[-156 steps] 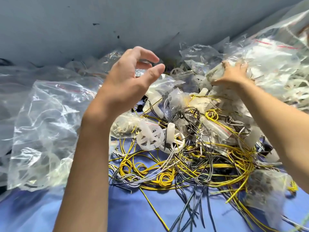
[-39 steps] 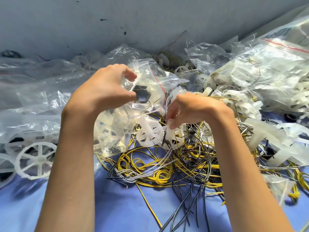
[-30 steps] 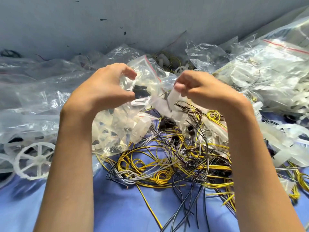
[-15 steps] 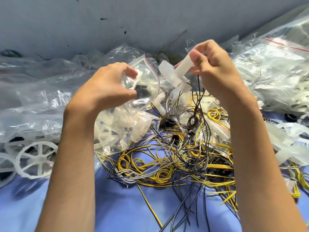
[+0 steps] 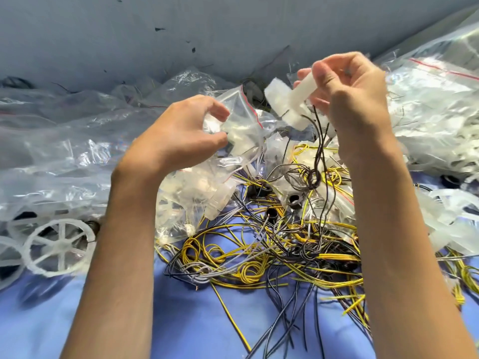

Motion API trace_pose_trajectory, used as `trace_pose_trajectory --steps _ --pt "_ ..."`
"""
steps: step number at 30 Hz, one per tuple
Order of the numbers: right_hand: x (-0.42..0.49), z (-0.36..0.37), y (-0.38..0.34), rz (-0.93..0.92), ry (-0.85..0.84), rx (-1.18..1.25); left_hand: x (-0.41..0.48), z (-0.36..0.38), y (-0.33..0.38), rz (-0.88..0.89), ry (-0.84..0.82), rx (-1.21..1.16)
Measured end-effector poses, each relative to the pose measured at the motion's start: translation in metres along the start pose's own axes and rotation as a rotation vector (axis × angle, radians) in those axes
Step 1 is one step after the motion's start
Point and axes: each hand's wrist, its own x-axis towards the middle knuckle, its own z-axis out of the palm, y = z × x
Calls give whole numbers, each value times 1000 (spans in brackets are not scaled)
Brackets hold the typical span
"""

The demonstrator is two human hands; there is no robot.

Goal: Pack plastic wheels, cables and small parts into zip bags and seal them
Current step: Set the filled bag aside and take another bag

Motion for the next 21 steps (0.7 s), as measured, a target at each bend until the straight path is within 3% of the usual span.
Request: trace_pose_trajectory --steps 3,6,15,21 --pt "0 4 5 -139 6 -311 0 2 2 9 -22 -12" --pt "-1 6 8 -119 24 -387 0 2 2 20 -22 -16" --pt "0 8 -1 143 187 152 1 3 2 23 -29 -7" --pt "-1 12 -1 84 128 209 1 7 9 17 -11 0"
